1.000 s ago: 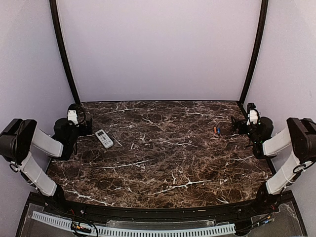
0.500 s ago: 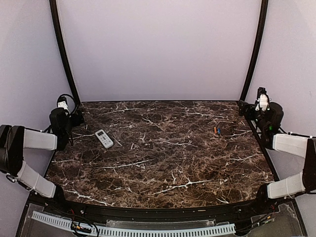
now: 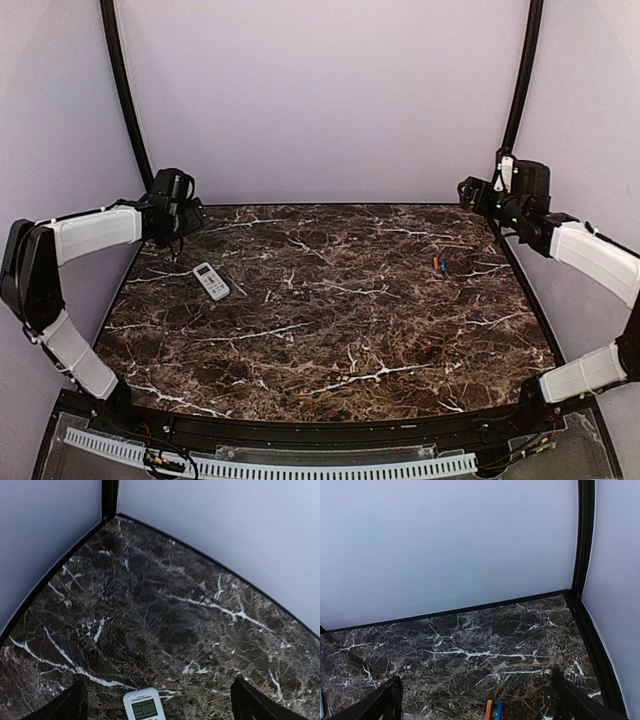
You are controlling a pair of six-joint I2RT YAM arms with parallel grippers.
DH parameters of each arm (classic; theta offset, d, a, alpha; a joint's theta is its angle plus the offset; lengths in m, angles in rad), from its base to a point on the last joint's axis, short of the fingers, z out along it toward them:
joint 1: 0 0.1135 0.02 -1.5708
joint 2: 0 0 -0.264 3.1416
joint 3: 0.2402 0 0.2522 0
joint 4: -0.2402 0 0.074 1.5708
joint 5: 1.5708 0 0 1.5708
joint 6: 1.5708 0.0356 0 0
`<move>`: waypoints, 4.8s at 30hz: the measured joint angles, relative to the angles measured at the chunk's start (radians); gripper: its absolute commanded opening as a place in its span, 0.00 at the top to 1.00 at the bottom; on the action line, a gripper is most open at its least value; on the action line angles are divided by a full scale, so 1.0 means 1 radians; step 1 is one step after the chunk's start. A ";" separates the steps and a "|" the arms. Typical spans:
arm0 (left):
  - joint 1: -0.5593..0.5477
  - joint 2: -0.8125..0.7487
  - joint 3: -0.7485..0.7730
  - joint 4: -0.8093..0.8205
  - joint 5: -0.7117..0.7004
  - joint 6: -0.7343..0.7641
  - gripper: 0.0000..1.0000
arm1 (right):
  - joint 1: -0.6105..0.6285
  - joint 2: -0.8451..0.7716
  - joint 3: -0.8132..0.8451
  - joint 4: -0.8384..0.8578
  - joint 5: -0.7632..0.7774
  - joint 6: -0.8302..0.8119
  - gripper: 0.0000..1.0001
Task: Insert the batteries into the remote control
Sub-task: Pick up the remote control from the center of the board, then pass from the left arm to the right, then place the remote control at the center of the board.
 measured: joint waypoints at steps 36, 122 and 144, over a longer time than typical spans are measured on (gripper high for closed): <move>0.005 0.469 0.239 -0.385 0.283 0.132 0.24 | 0.166 0.083 0.020 -0.303 0.204 -0.003 0.01; -0.551 -0.648 -0.138 0.379 0.642 0.531 0.01 | 0.844 0.413 0.652 -0.556 -0.192 -0.610 0.95; -0.551 -0.669 -0.104 0.066 0.428 0.593 0.01 | 0.951 0.877 0.665 -1.084 0.037 -0.758 0.31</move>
